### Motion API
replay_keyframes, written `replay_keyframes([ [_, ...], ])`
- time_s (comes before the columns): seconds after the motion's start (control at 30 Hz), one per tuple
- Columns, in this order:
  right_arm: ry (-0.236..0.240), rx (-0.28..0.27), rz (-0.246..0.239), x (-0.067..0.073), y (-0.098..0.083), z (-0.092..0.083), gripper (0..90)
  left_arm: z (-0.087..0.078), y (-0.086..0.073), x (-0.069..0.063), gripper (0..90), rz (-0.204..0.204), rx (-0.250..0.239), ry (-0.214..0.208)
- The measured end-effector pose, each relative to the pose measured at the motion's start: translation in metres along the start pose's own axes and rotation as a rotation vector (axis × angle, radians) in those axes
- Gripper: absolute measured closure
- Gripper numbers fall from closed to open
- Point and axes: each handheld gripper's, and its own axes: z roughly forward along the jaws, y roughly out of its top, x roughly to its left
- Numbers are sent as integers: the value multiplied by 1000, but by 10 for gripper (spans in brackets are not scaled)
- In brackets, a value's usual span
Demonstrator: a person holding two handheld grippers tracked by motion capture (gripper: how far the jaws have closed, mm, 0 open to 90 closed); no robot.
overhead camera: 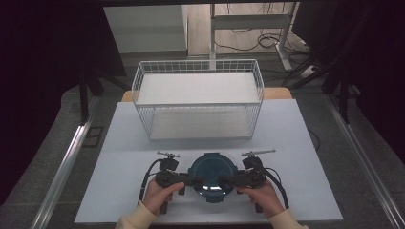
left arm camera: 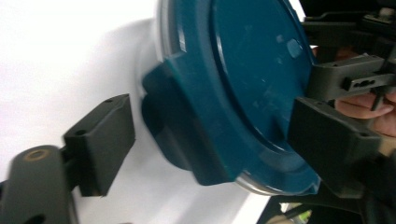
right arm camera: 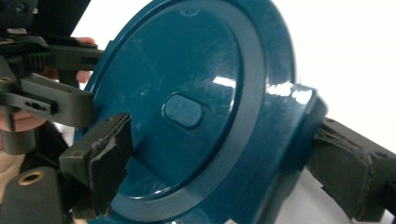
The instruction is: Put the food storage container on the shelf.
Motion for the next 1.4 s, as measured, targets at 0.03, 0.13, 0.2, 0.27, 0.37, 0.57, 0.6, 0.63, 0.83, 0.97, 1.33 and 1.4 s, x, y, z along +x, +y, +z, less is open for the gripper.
replay_keyframes([
  [0.03, 0, 0, 0, 0, 0, 0, 103, 0, 0, 0, 175, 0, 0, 0],
  [0.13, 2, -8, 33, -1, -1, -1, 132, 2, -1, -3, 164, -4, 1, 4],
  [0.2, 6, -15, 62, -3, -1, -2, 161, 2, -2, 0, 187, -37, -20, -12],
  [0.27, 18, -19, 80, -5, -1, -3, 182, 0, -3, 3, 213, -59, -27, -27],
  [0.37, 28, -20, 111, -8, -1, -4, 212, 0, -2, 3, 236, -80, -33, -30],
  [0.57, 57, -52, 146, -10, -3, -11, 299, -3, -4, 2, 274, -94, -45, -33],
  [0.6, 60, -63, 149, -10, -4, -12, 314, -4, -5, 2, 287, -100, -52, -34],
  [0.63, 60, -63, 149, -10, -4, -12, 314, -4, -5, 2, 287, -105, -57, -35],
  [0.83, 74, -97, 143, -7, -6, -16, 360, -7, -7, 1, 302, -109, -78, -26],
  [0.97, 80, -117, 135, -6, -6, -17, 382, -10, -7, -1, 319, -104, -93, -16],
  [1.33, 73, -118, 63, 2, -7, -19, 385, -19, -7, -7, 353, -73, -134, 20],
  [1.4, 75, -126, 61, 2, -7, -18, 385, -20, -7, -7, 354, -73, -139, 23],
])
